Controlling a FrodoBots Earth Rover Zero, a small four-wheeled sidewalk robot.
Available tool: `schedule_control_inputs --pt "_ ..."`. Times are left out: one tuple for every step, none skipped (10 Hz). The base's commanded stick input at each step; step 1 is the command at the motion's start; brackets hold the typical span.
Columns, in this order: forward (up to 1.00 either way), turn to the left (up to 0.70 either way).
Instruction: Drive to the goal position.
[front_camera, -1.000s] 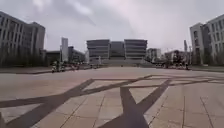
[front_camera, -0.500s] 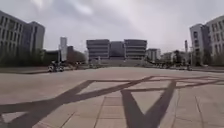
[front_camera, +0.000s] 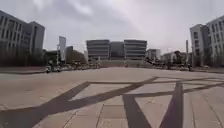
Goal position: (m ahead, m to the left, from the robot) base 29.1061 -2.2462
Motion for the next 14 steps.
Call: schedule_control_inputs --pt "0.70 0.02" --pt "0.70 0.02" --pt "0.70 0.01" --pt "0.70 0.01" --pt "0.70 0.01" --pt "0.70 0.01" --pt "0.70 0.01" --pt "0.70 0.01" --pt "0.70 0.02" --pt "0.70 0.01" --pt "0.70 0.01" --pt "0.70 0.01" --pt "0.70 0.01" --pt "0.70 0.01"
